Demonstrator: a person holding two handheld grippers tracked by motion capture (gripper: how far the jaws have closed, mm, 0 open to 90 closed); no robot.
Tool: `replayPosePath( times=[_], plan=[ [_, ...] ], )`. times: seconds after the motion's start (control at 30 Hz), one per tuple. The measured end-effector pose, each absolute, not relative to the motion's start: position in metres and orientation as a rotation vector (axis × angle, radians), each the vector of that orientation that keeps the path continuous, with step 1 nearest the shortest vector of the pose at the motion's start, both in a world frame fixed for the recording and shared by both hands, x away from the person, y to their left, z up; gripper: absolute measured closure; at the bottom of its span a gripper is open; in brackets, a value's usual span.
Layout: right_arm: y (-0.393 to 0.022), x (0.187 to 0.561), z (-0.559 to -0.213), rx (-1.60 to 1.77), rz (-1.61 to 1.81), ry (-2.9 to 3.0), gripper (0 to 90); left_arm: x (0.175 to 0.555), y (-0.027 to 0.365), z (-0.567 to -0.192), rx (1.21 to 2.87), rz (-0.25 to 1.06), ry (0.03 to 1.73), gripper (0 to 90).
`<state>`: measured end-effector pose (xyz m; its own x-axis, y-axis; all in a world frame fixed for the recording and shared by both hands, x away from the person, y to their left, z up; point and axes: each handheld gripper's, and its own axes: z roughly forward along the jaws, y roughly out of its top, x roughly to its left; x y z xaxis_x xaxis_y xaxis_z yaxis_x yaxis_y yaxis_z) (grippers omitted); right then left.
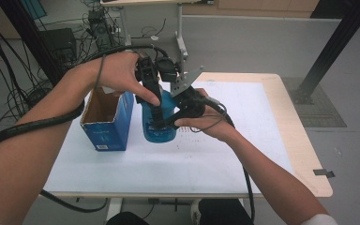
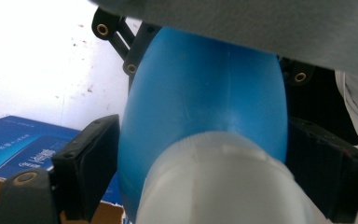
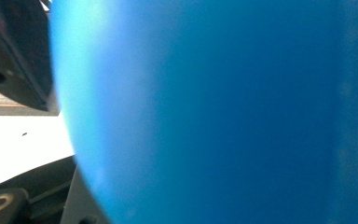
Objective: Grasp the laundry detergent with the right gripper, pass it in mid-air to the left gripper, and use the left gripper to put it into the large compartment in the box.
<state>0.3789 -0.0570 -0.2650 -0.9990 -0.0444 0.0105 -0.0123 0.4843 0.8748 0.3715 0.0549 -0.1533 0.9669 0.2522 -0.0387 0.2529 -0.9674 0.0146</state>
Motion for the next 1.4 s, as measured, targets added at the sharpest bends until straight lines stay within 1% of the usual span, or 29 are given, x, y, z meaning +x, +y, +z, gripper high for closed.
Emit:
replayPosePath(
  times=[0.47, 0.87, 1.0, 1.4],
  plan=[
    [-0.0562, 0.3773, -0.2649, 0.068, -1.572, -2.684, 43.8, 0.3708, 0.0561, -0.1549, 3.101, -0.059, 0.385, 24.2],
    [-0.0555, 0.3774, -0.2647, 0.096, -1.592, -2.681, 43.8, 0.3711, 0.0549, -0.1539, 3.097, -0.061, 0.376, 28.2],
    [-0.0549, 0.3775, -0.2647, 0.110, -1.600, -2.677, 43.8, 0.3712, 0.0559, -0.1542, 3.093, -0.062, 0.366, 34.8],
    [-0.0556, 0.3768, -0.2643, 0.103, -1.600, -2.674, 43.8, 0.3687, 0.0547, -0.1534, 3.096, -0.032, 0.357, 36.8]
  ],
)
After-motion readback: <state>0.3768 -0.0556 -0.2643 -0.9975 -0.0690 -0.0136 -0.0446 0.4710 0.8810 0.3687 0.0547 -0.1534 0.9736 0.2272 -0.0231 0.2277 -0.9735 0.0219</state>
